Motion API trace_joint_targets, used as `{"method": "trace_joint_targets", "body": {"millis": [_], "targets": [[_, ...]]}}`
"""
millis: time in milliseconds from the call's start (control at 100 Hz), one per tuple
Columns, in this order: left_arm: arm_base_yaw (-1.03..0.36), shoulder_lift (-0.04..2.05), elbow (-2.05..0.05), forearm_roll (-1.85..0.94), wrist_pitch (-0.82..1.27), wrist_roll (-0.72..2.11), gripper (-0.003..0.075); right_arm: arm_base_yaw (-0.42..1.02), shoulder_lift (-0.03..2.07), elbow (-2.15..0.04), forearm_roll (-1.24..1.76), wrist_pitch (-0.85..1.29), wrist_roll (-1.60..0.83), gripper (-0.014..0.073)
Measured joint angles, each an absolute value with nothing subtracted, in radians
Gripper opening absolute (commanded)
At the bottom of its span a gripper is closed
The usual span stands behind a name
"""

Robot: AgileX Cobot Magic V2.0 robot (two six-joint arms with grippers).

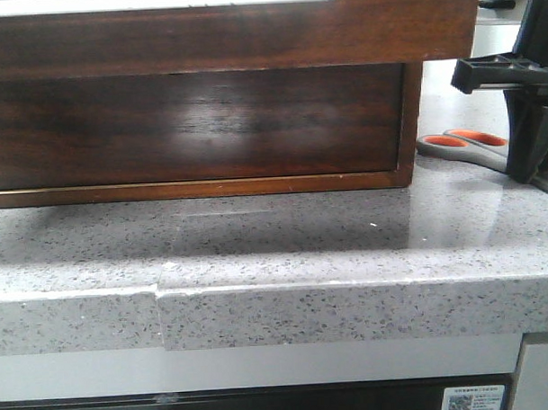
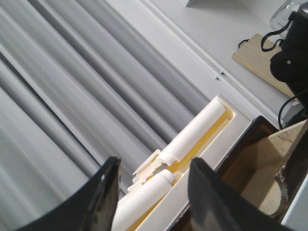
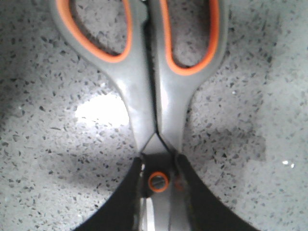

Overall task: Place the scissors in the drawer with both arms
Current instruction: 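Grasp the scissors at the pivot with the right gripper and lift, then carry the scissors over the open drawer with the right gripper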

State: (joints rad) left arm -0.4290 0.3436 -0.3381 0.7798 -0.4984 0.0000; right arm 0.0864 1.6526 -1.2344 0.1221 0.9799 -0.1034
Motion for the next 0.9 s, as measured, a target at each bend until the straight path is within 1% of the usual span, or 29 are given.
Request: {"method": "trace_joint_targets", "body": {"millis": [250,710,900], "targets": [[-0.429,0.344,-0.338,0.780,-0.498,0.000,0.0314,0.086,1.610,-1.230,0.128,1.005,-0.101,-0.0050],[-0.429,0.344,-0.338,0.780,-0.477,0.000,0.0313,0.086,1.228,-1.228,0.103,1.023,-0.101,-0.0050],[-0.429,0.344,-0.338,0.780,-0.475,0.000,0.0313,0.086,1.099,-1.228,0.103,0.963,-0.101,-0.0050]]}}
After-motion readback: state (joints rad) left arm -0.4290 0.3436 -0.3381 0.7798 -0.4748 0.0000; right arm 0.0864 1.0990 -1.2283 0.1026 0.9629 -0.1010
